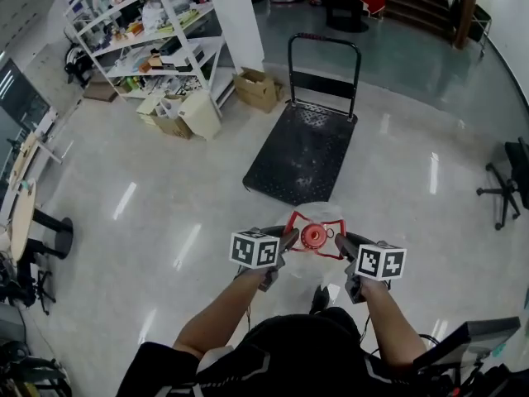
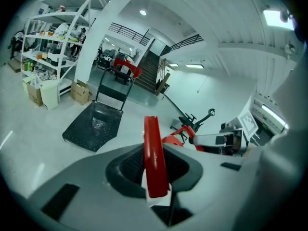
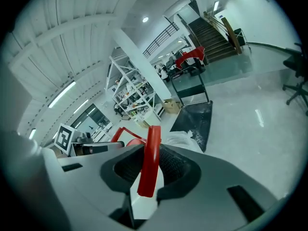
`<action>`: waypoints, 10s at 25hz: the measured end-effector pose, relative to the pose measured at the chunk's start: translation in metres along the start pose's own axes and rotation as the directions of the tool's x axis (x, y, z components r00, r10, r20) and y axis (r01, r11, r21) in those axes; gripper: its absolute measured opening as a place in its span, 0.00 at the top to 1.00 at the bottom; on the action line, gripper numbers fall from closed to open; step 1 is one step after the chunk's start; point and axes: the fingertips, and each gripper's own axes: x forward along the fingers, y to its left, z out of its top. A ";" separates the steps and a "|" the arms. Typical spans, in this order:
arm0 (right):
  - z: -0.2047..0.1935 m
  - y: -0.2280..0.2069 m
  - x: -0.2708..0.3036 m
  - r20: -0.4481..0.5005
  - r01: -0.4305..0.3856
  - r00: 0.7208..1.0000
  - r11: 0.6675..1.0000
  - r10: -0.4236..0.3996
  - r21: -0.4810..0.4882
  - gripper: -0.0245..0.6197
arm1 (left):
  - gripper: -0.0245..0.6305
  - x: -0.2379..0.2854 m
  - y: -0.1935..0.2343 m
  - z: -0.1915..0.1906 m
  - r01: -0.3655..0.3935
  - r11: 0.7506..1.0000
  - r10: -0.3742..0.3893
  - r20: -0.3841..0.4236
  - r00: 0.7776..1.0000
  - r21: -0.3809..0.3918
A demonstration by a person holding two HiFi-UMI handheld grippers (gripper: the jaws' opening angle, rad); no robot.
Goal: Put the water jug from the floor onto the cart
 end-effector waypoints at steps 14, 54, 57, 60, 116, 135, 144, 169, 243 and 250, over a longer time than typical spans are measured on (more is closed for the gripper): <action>0.154 -0.037 0.141 -0.030 -0.041 0.999 0.997 0.039 -0.065 0.82 | 0.86 0.076 0.112 0.146 -0.054 0.998 0.056 0.066 0.996 -0.027; 0.327 -0.187 0.517 -0.221 0.096 0.971 0.995 -0.094 0.002 0.82 | 0.86 0.318 0.446 0.307 -0.072 0.990 0.055 -0.140 0.989 -0.121; 0.321 -0.197 0.530 -0.233 0.124 0.966 0.992 -0.115 0.025 0.82 | 0.86 0.330 0.458 0.302 -0.061 0.990 0.040 -0.163 0.986 -0.130; 0.314 -0.209 0.538 -0.231 0.141 0.965 0.988 -0.125 0.057 0.82 | 0.86 0.341 0.467 0.298 -0.050 0.987 0.025 -0.162 0.986 -0.151; 0.505 -0.035 0.255 0.375 -0.006 0.911 0.916 0.170 -0.400 0.96 | 0.96 0.097 0.189 0.490 -0.094 0.914 -0.114 0.473 0.874 0.395; 0.326 0.076 0.132 0.444 0.163 0.896 0.910 0.026 -0.382 0.96 | 0.96 -0.024 0.125 0.334 0.097 0.894 -0.300 0.424 0.854 0.437; 0.256 0.086 0.039 0.489 0.166 0.870 0.899 0.060 -0.405 0.96 | 0.96 -0.061 0.038 0.273 0.068 0.867 -0.311 0.431 0.847 0.493; 0.002 0.169 -0.171 0.534 0.229 0.845 0.906 -0.005 -0.355 0.96 | 0.96 -0.213 -0.128 0.016 0.121 0.832 -0.355 0.353 0.865 0.541; -0.764 0.505 -0.669 0.578 0.349 0.803 0.902 -0.148 -0.253 0.96 | 0.96 -0.735 -0.465 -0.689 0.187 0.805 -0.388 0.261 0.884 0.564; -0.762 0.539 -0.661 0.594 0.360 0.792 0.896 -0.145 -0.260 0.96 | 0.96 -0.764 -0.459 -0.694 0.193 0.789 -0.403 0.254 0.879 0.584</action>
